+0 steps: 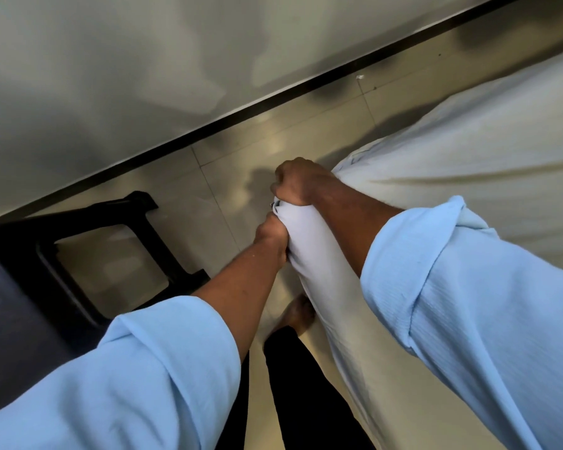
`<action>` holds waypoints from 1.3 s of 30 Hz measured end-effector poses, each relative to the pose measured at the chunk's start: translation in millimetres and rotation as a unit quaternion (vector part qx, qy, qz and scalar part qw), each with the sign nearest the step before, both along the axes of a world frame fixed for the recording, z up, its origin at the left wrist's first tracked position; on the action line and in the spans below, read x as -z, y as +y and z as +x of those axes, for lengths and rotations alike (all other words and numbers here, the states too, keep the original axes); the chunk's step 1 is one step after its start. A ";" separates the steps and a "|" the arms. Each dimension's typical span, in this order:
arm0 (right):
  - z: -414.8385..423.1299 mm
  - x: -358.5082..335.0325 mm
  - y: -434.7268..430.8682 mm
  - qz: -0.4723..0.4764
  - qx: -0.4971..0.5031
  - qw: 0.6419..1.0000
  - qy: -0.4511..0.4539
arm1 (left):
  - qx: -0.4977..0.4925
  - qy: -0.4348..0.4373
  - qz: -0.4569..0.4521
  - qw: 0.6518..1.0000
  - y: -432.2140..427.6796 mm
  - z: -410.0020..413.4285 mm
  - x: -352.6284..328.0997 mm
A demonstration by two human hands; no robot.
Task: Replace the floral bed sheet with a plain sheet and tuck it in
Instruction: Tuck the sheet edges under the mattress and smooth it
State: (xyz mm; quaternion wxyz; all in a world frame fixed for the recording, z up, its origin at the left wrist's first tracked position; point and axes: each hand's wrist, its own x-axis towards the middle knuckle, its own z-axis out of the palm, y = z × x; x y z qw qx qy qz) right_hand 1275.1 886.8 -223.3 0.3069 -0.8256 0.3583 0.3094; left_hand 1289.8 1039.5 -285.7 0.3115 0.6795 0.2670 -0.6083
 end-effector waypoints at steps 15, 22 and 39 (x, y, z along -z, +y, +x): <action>-105.2 -112.7 -4.1 -0.058 0.122 0.989 -0.060 | 0.125 -0.056 -0.056 0.989 -51.5 34.5 -161.3; -169.5 -203.7 15.3 -0.063 0.249 0.966 -0.011 | 0.305 -0.098 -0.089 0.943 -79.1 16.5 -247.0; -260.8 -295.3 10.7 -0.037 0.517 0.850 -0.090 | 0.613 -0.206 -0.166 0.744 -150.8 -64.0 -414.5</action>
